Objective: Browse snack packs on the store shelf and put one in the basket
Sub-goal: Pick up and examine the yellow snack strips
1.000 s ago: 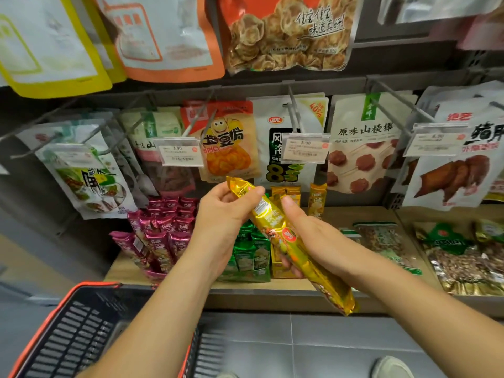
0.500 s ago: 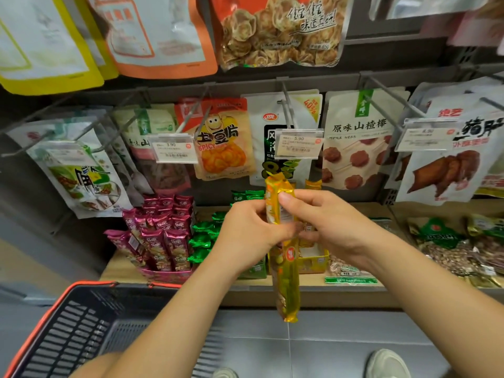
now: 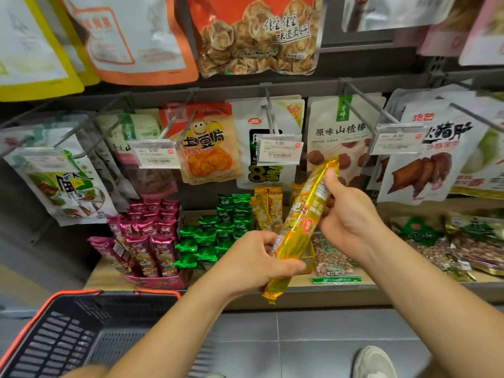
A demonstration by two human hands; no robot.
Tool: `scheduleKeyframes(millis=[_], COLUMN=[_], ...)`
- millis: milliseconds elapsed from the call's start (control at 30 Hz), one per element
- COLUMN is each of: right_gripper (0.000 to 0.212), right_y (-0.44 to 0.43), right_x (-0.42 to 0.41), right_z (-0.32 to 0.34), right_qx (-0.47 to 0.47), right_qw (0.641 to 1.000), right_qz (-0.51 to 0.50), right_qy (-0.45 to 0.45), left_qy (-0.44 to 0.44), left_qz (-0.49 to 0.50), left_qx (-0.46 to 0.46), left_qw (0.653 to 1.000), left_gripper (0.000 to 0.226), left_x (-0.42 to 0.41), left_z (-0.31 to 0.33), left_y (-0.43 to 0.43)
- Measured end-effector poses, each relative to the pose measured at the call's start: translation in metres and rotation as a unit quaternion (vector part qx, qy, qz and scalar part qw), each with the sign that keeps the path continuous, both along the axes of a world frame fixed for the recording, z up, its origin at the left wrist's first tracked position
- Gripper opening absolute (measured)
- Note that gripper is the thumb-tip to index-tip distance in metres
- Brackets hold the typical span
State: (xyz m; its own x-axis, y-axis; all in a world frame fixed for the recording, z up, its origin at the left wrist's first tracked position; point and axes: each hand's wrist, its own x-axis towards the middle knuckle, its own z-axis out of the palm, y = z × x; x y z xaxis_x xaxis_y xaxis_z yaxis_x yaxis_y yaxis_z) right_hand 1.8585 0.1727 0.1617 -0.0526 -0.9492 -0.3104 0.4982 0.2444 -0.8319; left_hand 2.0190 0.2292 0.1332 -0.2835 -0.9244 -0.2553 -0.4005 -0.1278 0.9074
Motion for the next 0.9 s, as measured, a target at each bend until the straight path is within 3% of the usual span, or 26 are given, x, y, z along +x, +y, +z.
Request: scheduleKeyframes(millis=[267, 433, 533, 633, 700, 800, 900], right_gripper=[0.034, 0.039, 0.026, 0.027, 0.019, 0.029, 0.029], right_y=[-0.018, -0.024, -0.023, -0.017, -0.01, -0.005, -0.004], right_x=[-0.018, -0.031, -0.032, -0.033, -0.033, -0.032, -0.028], right_z=[-0.01, -0.019, -0.025, -0.037, -0.042, -0.049, -0.051], right_qx=[0.061, 0.094, 0.099, 0.128, 0.16, 0.19, 0.194], right_qw=[0.995, 0.992, 0.99, 0.972, 0.948, 0.898, 0.906], right_qz=[-0.076, -0.085, -0.033, 0.057, 0.126, 0.203, 0.198], right_qy=[-0.034, 0.002, 0.093, 0.191, 0.245, 0.341, 0.32], left_qy=[-0.024, -0.085, -0.119, -0.035, 0.029, 0.064, 0.058], left_qz=[-0.059, -0.035, -0.026, 0.057, 0.084, 0.077, 0.057], left_qx=[0.016, -0.088, -0.142, -0.15, -0.158, -0.173, -0.169], left_qw=[0.998, 0.992, 0.982, 0.986, 0.983, 0.98, 0.982], left_gripper=[0.029, 0.021, 0.025, 0.036, 0.028, 0.029, 0.033], left_x=[0.023, 0.027, 0.025, 0.025, 0.026, 0.025, 0.025], left_z=[0.014, 0.016, 0.016, 0.017, 0.02, 0.026, 0.028], left_y=[0.003, 0.004, 0.006, 0.008, 0.008, 0.011, 0.011])
